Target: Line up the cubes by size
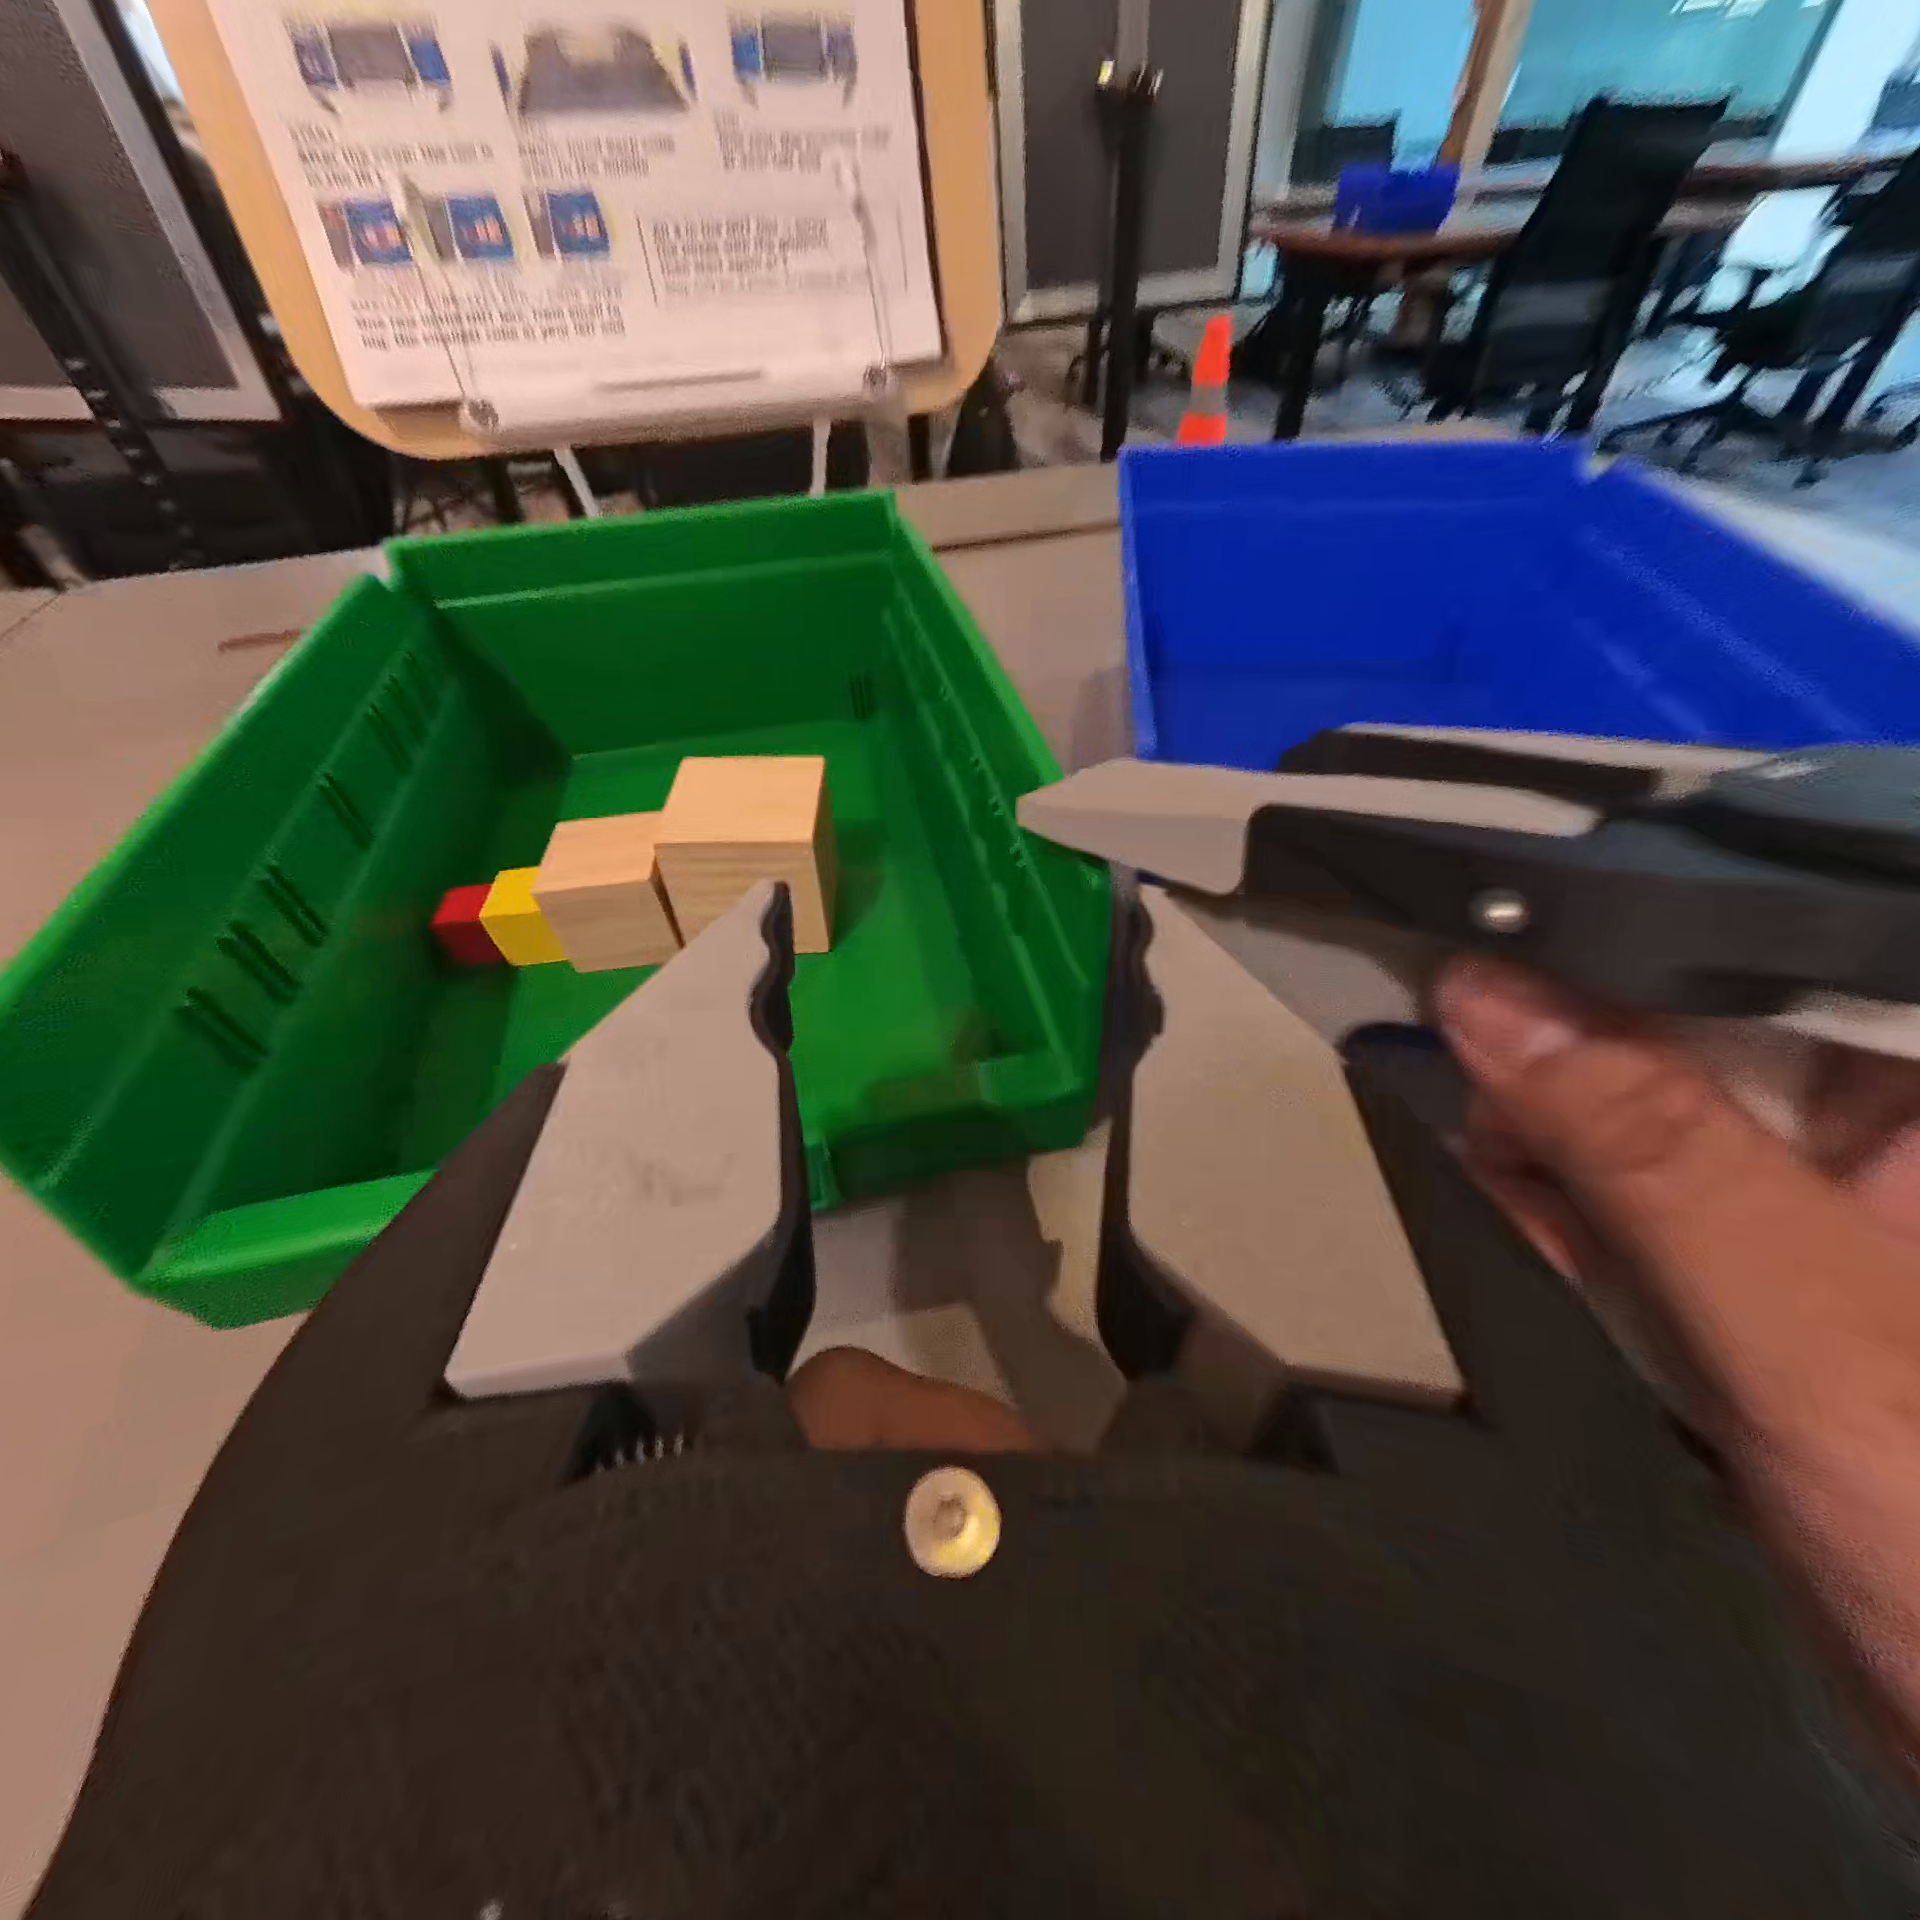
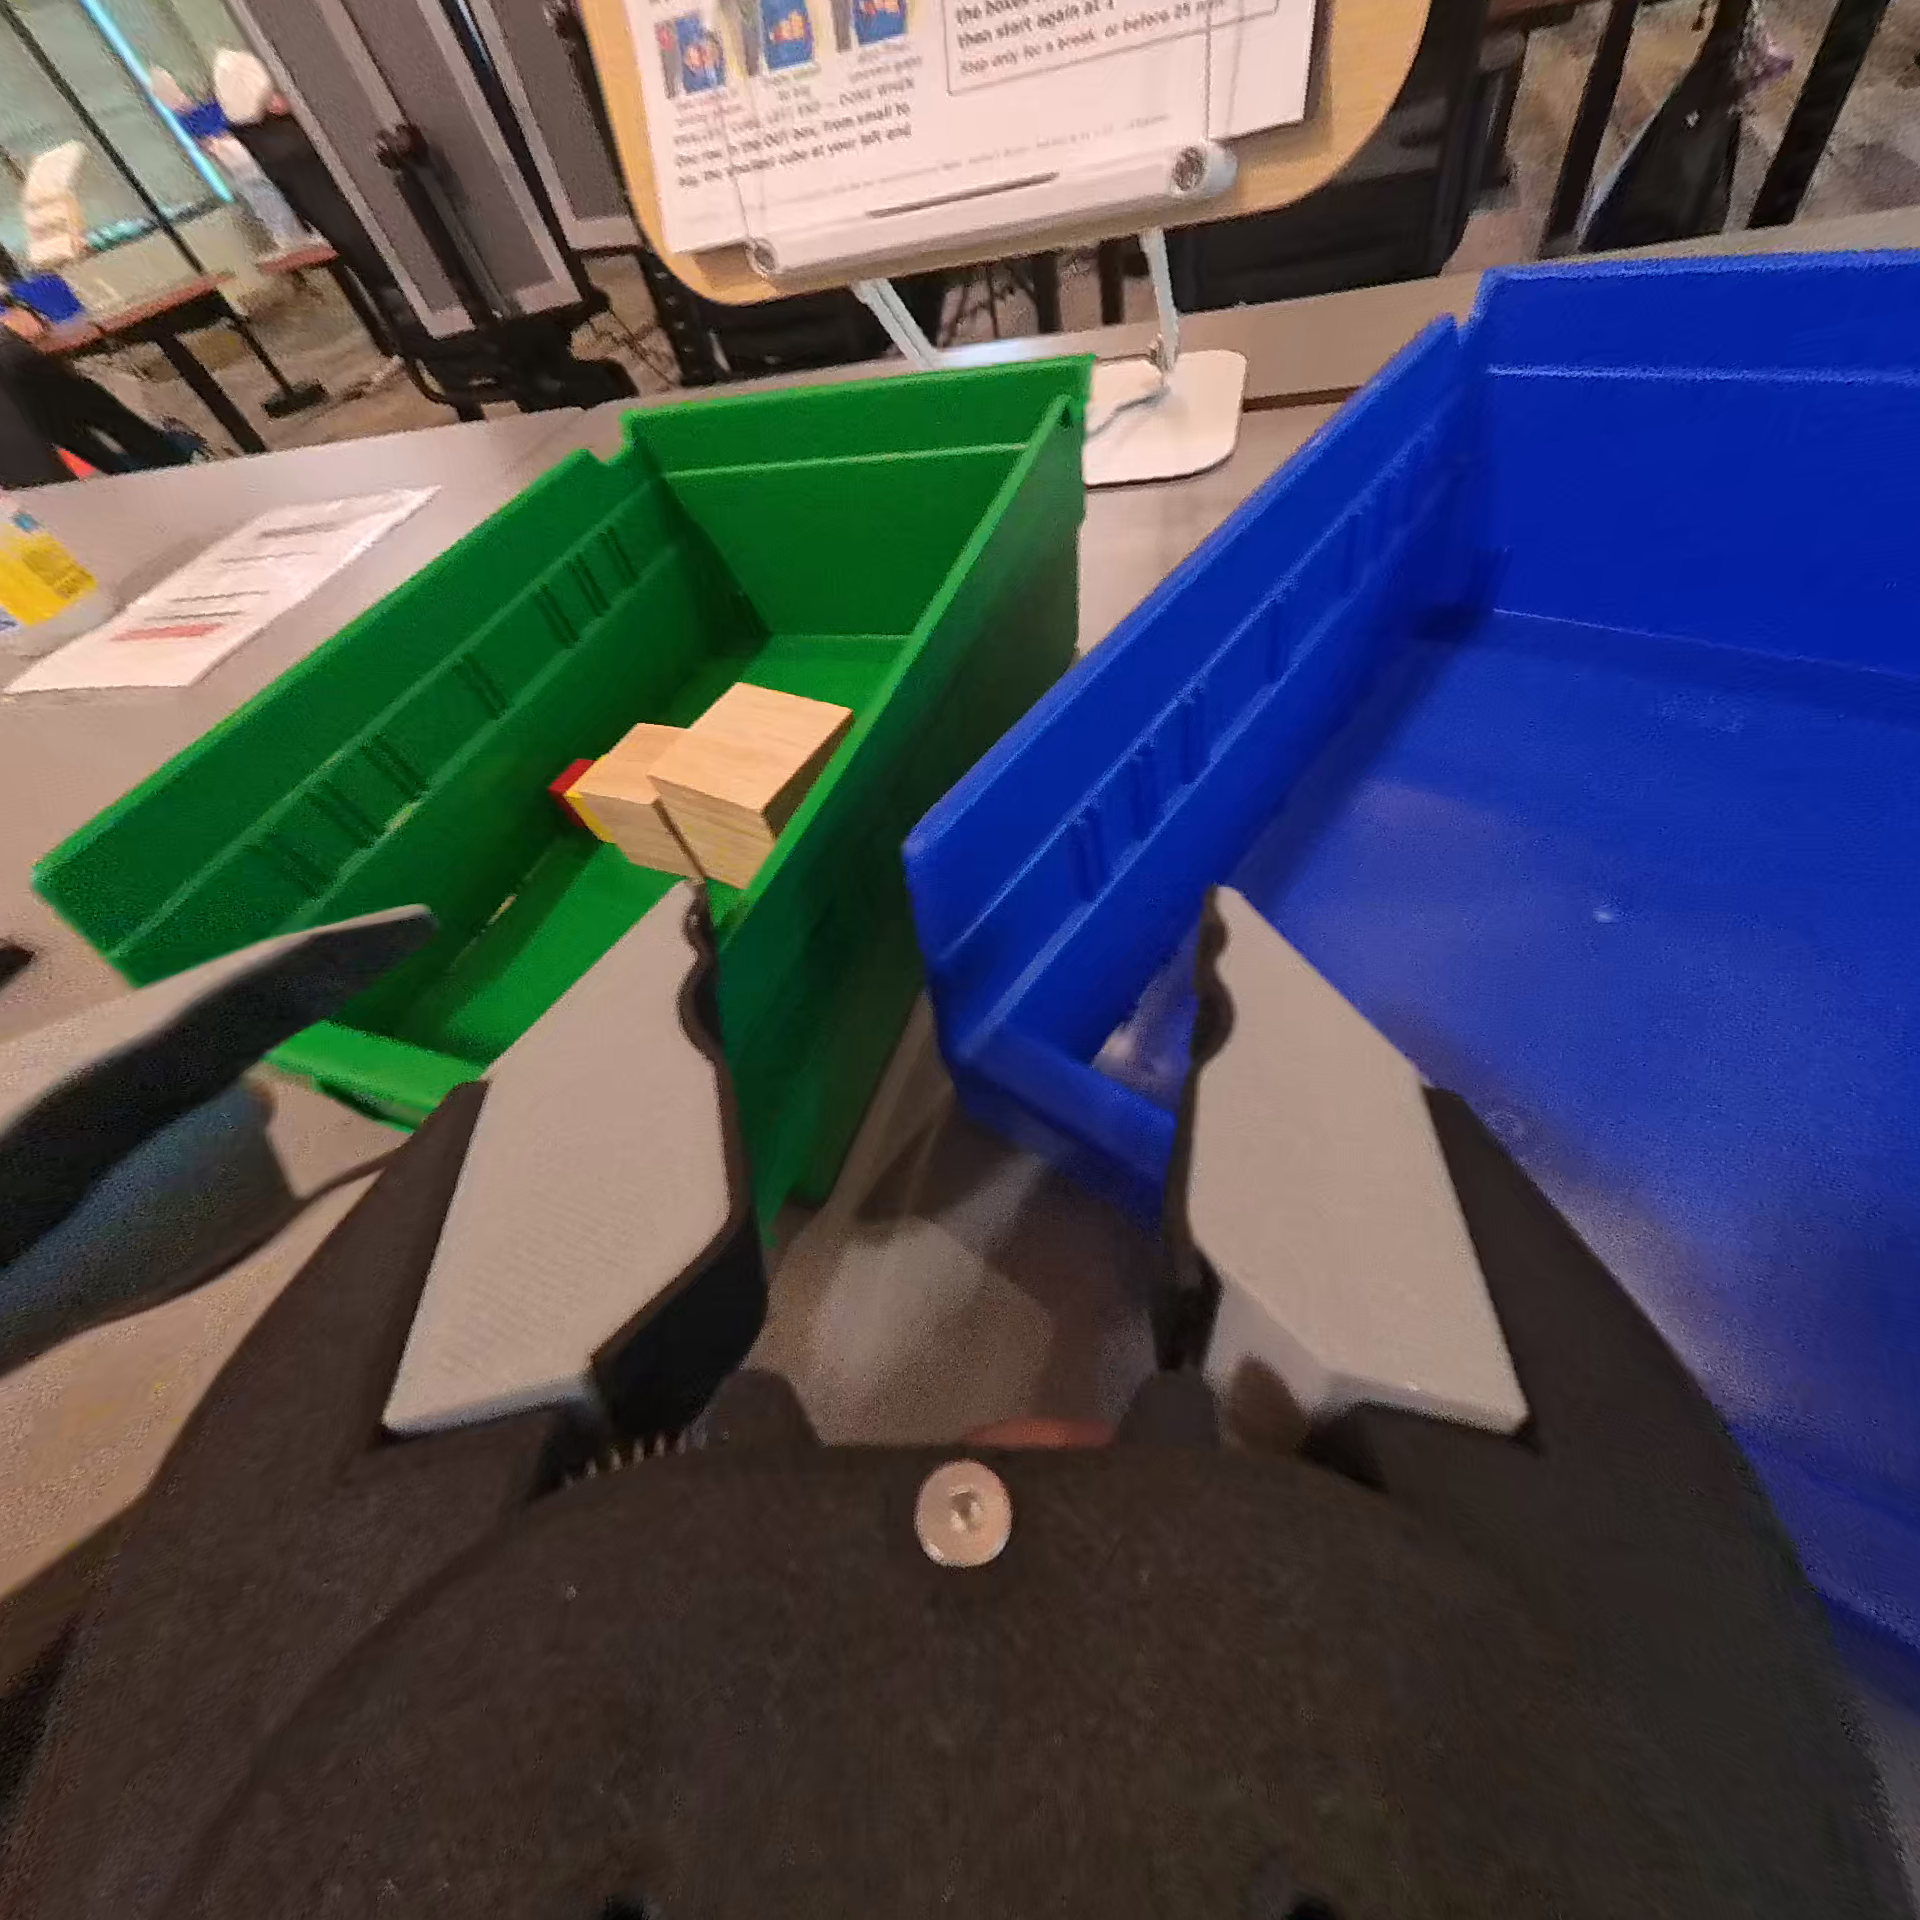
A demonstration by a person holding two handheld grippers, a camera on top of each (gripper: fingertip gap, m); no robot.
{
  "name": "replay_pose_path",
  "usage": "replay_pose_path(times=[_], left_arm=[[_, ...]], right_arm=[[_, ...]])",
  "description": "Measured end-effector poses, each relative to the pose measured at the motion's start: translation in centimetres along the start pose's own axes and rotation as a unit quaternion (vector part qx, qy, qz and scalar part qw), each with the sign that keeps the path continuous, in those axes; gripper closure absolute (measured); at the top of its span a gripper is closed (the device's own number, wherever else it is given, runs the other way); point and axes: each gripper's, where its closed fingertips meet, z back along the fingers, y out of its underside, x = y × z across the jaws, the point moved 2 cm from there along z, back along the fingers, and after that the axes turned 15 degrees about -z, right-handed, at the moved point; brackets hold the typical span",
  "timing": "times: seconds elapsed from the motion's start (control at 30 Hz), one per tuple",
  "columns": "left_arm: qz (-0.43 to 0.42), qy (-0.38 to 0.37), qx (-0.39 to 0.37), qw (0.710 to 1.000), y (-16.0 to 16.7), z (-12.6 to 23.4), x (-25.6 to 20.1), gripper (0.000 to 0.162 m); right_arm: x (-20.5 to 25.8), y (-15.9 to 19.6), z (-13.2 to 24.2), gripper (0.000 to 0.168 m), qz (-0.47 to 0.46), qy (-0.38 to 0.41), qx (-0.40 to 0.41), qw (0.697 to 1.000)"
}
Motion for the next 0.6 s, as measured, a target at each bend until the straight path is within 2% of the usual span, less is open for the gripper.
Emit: replay_pose_path(times=[0.13,0.23,0.3,0.37,0.5,0.6], left_arm=[[-0.003,0.010,0.026,1.000,0.9,-3.3,-1.3,0.084],[-0.013,0.023,0.034,0.999,1.5,-4.3,-2.2,0.072],[-0.013,0.016,0.028,0.999,1.5,-4.4,-2.2,0.074],[-0.025,0.007,0.022,0.999,1.5,-4.3,-2.3,0.076],[-0.071,-0.012,0.018,0.997,1.6,-4.1,-1.9,0.077],[-0.078,-0.032,0.021,0.996,2.1,-3.8,-0.2,0.081]], right_arm=[[-2.3,-1.2,0.4,0.068,0.009,0.037,0.006,0.999],[-3.4,-1.7,1.2,0.064,0.009,0.038,0.004,0.999],[-3.9,-2.5,2.4,0.089,-0.008,0.029,-0.024,0.999],[-3.7,-2.4,3.3,0.092,-0.009,0.007,-0.021,1.000],[-6.7,0.7,3.2,0.089,0.062,0.066,0.069,0.994],[-9.8,0.6,4.7,0.120,0.090,0.084,0.062,0.990]])
